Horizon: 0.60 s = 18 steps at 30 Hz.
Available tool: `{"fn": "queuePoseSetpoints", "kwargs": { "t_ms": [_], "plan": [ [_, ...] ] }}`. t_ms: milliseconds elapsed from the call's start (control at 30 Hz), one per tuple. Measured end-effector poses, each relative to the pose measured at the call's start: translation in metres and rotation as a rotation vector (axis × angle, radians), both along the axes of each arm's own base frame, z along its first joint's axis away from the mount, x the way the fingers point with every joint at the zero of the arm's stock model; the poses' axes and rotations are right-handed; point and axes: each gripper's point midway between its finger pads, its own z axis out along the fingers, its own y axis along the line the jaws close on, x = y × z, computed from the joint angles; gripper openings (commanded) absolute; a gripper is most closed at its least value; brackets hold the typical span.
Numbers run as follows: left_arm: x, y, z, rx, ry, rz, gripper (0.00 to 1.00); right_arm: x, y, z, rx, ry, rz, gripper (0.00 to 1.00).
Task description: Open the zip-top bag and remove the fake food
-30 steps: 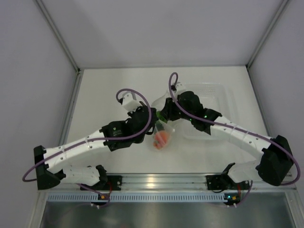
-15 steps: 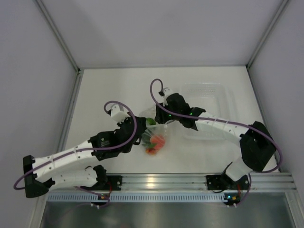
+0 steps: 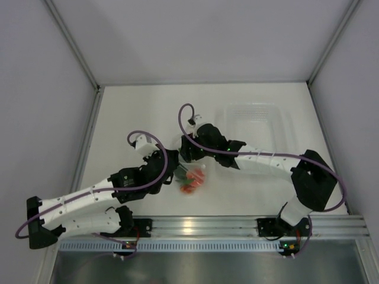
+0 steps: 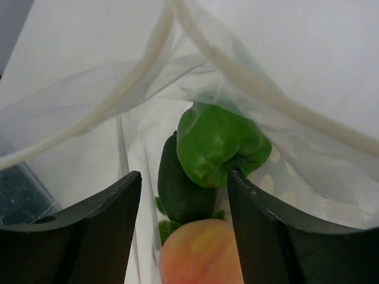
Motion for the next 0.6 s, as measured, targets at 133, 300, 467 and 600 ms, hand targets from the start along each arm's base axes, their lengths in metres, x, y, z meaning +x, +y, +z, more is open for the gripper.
{"fn": "queuePoseSetpoints", "kwargs": {
  "t_ms": [133, 300, 467, 600],
  "plan": [
    [-0.001, 0.003, -0.009, 0.01, 0.008, 0.007, 0.0, 0.008, 0.009, -0.009, 0.034, 0.015, -0.09, 0.63],
    [-0.003, 0.009, -0.018, 0.02, 0.012, 0.014, 0.0, 0.018, 0.01, -0.045, -0.017, 0.05, -0.179, 0.66],
    [-0.004, 0.012, -0.021, 0.013, 0.013, 0.018, 0.0, 0.019, 0.012, -0.063, -0.046, 0.055, -0.214, 0.77],
    [-0.004, 0.013, -0.023, 0.012, 0.015, 0.02, 0.0, 0.025, 0.02, -0.065, -0.045, 0.041, -0.226, 0.78]
  ]
}}
